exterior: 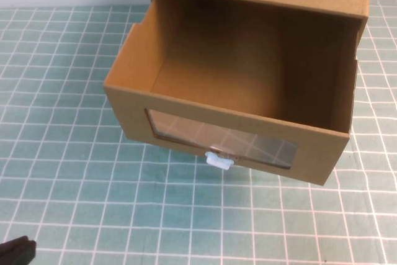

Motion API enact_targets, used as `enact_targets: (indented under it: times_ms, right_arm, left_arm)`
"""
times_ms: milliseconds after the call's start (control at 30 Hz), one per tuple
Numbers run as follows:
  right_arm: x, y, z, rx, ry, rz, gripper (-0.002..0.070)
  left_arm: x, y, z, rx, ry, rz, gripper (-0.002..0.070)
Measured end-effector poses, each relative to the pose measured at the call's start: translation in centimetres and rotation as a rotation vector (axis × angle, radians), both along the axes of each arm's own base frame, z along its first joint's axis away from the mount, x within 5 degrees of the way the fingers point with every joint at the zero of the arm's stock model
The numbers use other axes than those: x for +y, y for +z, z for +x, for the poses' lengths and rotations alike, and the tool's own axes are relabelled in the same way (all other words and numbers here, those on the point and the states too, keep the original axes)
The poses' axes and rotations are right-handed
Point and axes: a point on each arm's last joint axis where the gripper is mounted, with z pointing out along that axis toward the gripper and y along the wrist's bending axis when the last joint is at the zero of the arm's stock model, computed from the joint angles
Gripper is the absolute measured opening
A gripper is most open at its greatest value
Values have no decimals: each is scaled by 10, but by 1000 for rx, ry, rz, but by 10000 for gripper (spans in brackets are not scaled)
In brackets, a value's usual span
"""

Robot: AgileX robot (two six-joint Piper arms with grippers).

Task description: Open the shoe box

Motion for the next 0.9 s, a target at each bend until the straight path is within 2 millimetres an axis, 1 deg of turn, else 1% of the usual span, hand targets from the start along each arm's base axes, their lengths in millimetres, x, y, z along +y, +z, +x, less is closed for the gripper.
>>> enact_targets:
  times_ms: [100, 167, 267, 333, 433, 500, 600, 633, 700, 767, 900]
  right_arm:
    - [0, -7, 0, 16, 0, -12, -13]
    - [0, -9, -1, 23, 0, -16, -13]
    - [-1, -11, -1, 27, 0, -21, -13]
    - [-1, -12, -1, 29, 0, -22, -13]
    - [-1, -12, -1, 29, 0, -21, -13]
    - [-1, -12, -1, 28, 1, -21, -13]
    - [-1, -12, -1, 28, 1, -21, -13]
    - [-1, -12, -1, 28, 1, -21, -13]
    - [0, -12, -1, 27, 3, -20, -13]
    - [0, -12, -1, 27, 3, -20, -13]
    - [0, -12, -1, 27, 3, -20, -13]
  left_arm:
    - [0, -2, 1, -4, 6, -5, -5]
    - [0, 1, 4, -38, 30, -34, -5]
    - [5, 7, 8, -162, 85, -41, -5]
    - [11, 5, 8, -275, 136, -11, -5]
    - [20, -8, 8, -459, 212, 71, -5]
    - [22, -26, 10, -514, 242, 97, -5]
    - [22, -67, 13, -449, 270, 57, -5]
    - [22, -77, 14, -416, 281, 41, -5]
    - [22, -97, 13, -277, 298, 21, -5]
    - [23, -104, 12, -223, 307, 28, -5]
    - [23, -104, 12, -214, 308, 25, -5]
